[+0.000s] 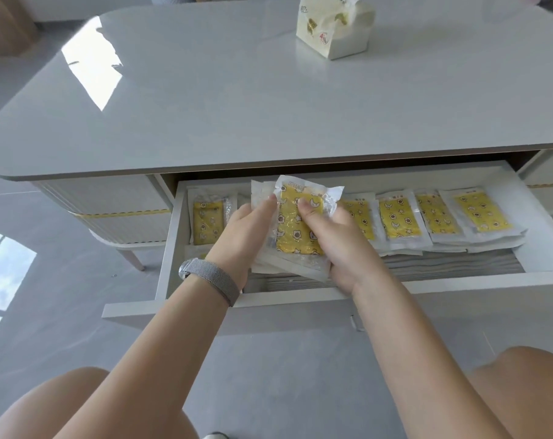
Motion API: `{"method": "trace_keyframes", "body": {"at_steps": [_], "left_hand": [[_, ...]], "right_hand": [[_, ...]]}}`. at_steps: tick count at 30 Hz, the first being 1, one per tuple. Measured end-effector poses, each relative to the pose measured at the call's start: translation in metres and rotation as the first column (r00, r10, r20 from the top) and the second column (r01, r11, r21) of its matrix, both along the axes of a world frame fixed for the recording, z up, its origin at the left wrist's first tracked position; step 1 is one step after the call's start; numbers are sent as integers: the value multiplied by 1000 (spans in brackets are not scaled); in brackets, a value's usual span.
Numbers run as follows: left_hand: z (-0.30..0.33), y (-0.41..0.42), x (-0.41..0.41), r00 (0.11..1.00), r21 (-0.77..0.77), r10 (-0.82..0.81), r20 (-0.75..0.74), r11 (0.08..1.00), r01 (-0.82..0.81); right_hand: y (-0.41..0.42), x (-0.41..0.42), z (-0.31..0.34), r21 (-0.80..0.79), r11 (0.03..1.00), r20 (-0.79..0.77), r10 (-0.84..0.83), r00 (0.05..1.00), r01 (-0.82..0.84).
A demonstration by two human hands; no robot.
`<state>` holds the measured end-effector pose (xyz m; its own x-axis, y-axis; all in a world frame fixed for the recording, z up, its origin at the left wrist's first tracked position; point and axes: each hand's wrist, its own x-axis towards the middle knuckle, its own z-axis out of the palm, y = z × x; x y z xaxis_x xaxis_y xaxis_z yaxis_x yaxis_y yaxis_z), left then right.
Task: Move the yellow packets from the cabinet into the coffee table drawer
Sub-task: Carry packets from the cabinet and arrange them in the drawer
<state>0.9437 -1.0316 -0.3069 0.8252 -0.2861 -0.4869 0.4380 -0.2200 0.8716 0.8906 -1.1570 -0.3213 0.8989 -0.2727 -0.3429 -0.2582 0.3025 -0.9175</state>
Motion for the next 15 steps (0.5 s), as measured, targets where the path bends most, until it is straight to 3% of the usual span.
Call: {"method": "trace_keyframes", "body": {"at_steps": [9,15], "left_hand": [[1,0,-15,994,53,-89,69,995,85],[8,-1,-13,1000,-37,-10,7,999,10]], "right_hand": [[4,1,6,-198,977,-46,74,996,-82],[0,-1,7,-106,989,-95,90,991,-100]]}}
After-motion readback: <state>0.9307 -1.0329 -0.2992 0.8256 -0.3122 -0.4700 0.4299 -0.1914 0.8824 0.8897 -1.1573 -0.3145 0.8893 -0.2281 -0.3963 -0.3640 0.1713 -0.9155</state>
